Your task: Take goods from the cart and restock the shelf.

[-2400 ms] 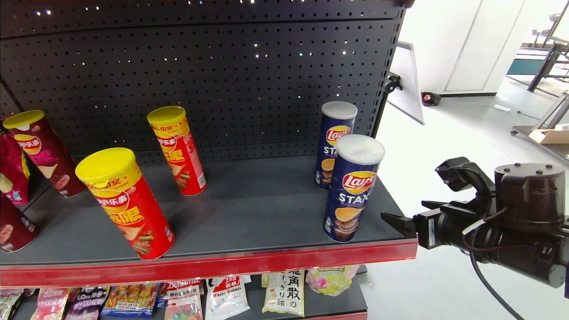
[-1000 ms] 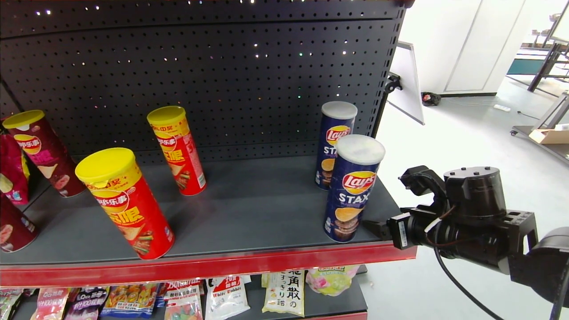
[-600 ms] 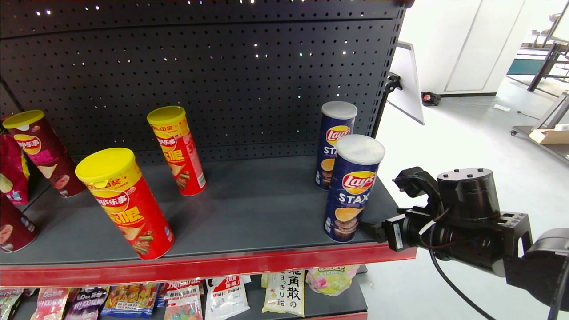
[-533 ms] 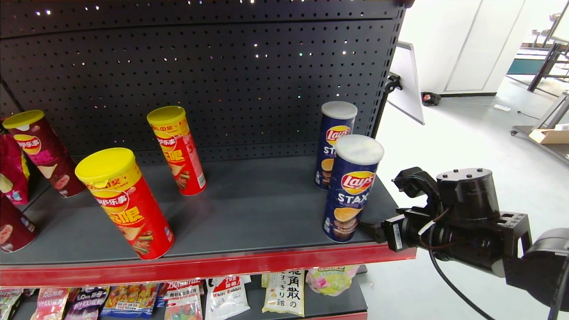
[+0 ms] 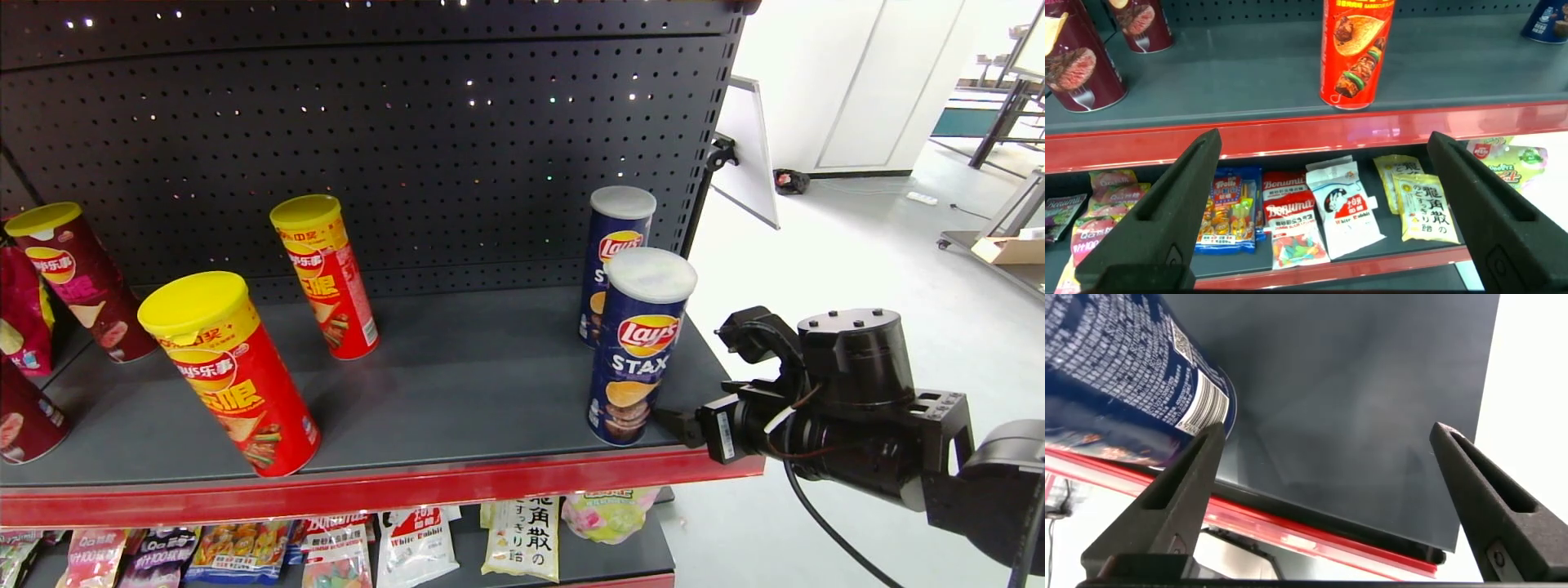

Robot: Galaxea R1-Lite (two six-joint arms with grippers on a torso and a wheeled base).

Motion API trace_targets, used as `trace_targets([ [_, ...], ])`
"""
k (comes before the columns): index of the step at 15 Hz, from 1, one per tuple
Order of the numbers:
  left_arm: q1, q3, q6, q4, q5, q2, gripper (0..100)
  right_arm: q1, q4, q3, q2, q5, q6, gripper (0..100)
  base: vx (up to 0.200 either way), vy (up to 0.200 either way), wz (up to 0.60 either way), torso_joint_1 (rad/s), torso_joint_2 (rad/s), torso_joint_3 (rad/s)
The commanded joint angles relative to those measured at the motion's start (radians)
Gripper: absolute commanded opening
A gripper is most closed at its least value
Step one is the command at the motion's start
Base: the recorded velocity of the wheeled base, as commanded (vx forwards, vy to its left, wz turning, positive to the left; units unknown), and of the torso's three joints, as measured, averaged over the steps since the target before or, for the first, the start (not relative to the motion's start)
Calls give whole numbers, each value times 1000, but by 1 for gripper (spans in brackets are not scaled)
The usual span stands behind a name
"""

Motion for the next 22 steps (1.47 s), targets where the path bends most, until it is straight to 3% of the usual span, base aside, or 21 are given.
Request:
trace_targets([
  [1, 0, 0, 1, 0, 0, 1, 100, 7, -1, -1, -2, 0, 1, 100, 0, 0, 0, 0, 0, 0],
  [8, 0, -1, -1, 0, 0, 1, 100, -8, -1, 34, -55, -14, 4, 100, 0, 0, 0, 0, 0, 0],
  [15, 0, 0, -1, 0, 0, 1, 100, -19, 36, 186, -506, -5, -2, 100, 0, 0, 0, 0, 0, 0],
  [18, 0, 0, -1, 0, 0, 1, 100, 6, 44, 329, -711, -14, -17, 100, 0, 0, 0, 0, 0, 0],
  [20, 0, 0, -1, 0, 0, 1, 100, -13, 45, 352, -771, -6, -28, 100, 0, 0, 0, 0, 0, 0],
  [21, 0, -1, 1, 0, 0, 1, 100, -93, 50, 361, -829, 38, -37, 100, 0, 0, 0, 0, 0, 0],
  [22, 0, 0, -1, 0, 0, 1, 100, -106, 50, 369, -851, 66, -39, 100, 0, 0, 0, 0, 0, 0],
])
